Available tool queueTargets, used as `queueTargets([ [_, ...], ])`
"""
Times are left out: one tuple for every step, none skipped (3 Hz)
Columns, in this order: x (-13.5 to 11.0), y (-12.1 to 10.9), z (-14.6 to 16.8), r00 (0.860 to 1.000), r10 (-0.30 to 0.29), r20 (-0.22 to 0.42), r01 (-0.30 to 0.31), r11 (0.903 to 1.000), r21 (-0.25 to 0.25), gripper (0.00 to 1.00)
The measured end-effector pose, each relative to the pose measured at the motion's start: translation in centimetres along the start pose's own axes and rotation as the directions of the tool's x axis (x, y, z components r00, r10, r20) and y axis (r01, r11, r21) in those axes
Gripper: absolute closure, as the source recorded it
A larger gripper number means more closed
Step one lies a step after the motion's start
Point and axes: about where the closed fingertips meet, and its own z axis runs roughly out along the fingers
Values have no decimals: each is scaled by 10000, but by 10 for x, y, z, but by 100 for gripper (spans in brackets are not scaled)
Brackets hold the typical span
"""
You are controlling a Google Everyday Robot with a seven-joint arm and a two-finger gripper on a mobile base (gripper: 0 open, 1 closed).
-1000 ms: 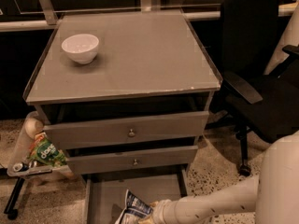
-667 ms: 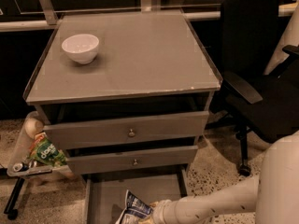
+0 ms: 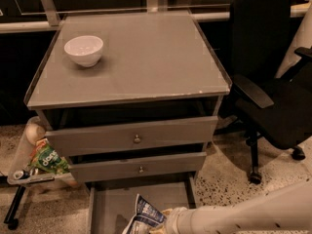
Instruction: Pick blue chip bag from bottom drawer and place on counter
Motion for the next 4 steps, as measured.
queueTargets([
  [-20, 4, -47, 9998, -195, -19, 196, 9978, 626, 100],
  [-36, -6, -62, 9985, -546, 90, 534, 9933, 1029, 100],
  [-38, -4, -66, 9982, -592, 59, 583, 9930, 1025, 100],
  [-52, 4, -94, 9978, -658, 40, 649, 9907, 1194, 100],
])
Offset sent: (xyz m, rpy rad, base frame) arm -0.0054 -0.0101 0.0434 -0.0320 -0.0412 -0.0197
